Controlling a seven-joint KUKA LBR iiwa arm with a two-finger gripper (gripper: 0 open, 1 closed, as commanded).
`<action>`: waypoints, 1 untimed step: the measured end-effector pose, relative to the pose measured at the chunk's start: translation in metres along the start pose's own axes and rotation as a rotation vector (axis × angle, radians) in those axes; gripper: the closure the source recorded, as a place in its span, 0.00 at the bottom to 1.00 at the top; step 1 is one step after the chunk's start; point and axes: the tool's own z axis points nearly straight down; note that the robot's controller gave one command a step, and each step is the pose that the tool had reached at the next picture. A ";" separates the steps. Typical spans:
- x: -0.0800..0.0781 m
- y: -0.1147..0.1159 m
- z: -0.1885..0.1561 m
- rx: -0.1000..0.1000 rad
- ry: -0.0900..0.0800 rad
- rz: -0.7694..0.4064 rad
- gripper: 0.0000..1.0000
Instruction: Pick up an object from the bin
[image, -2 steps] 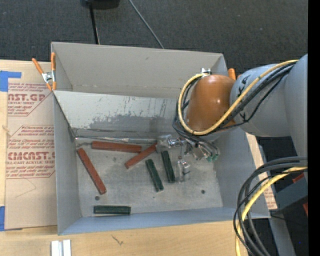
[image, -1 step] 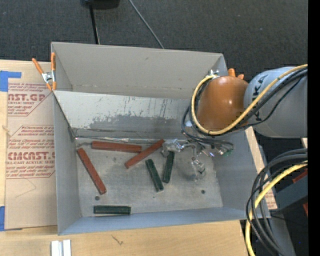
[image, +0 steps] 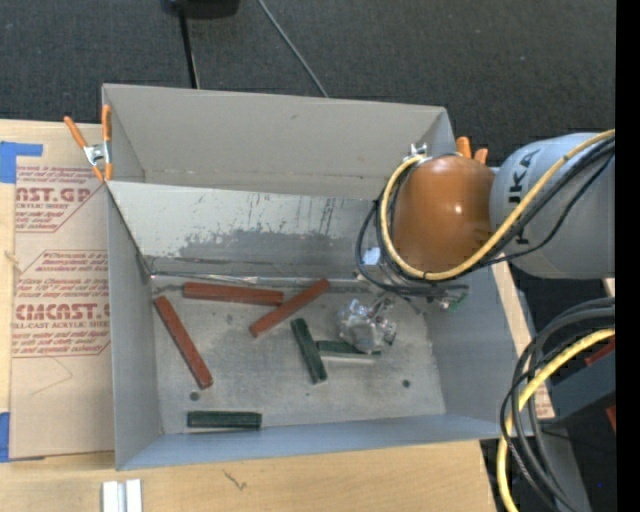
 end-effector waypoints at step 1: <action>0.000 0.000 0.000 0.000 -0.001 0.000 0.00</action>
Offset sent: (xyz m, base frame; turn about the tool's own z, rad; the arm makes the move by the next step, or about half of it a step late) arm 0.0000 0.0000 0.0000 0.0000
